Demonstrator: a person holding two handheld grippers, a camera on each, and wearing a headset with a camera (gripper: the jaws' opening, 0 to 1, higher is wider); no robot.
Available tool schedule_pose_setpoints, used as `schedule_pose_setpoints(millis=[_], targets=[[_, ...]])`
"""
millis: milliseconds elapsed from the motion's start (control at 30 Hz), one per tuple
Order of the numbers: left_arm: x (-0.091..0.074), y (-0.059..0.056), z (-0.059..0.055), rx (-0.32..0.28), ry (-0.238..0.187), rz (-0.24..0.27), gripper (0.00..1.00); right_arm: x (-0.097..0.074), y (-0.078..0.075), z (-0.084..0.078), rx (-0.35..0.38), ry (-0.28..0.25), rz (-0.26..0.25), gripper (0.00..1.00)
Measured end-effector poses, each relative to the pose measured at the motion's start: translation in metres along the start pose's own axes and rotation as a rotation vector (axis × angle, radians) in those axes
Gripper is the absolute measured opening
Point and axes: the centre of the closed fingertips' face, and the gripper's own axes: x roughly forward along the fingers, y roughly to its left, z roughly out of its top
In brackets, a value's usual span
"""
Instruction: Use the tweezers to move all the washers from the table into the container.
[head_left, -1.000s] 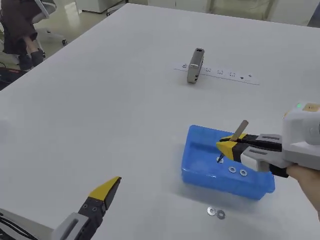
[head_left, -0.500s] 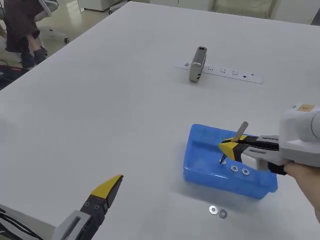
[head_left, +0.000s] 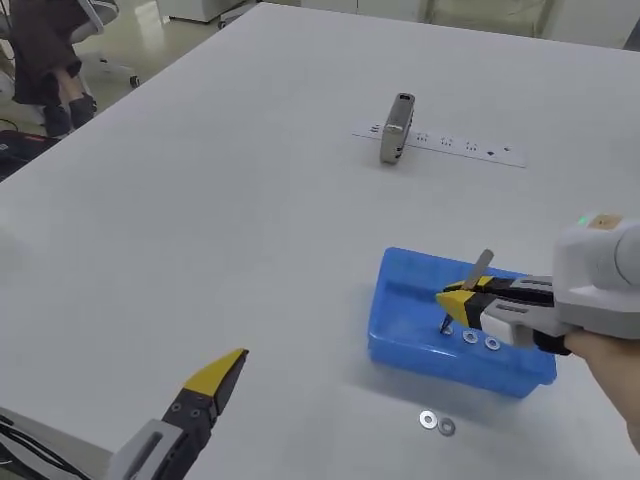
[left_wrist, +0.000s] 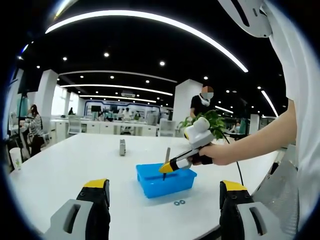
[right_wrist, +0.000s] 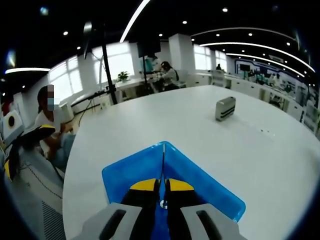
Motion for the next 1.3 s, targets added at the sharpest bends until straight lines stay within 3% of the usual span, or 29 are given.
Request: schedule_pose_setpoints(millis=[767,1300], targets=[[-0.001,0.000,0.000,0.001,-0.004,-0.001,0.92,-0.006,0.004,0.006,0.000,-0.018,-0.015,0.03],[-0.002,0.000,-0.001,0.001,-0.003,-0.001,0.92,-0.032,0.024,0.030,-0.015,-0.099,-0.009,0.03]])
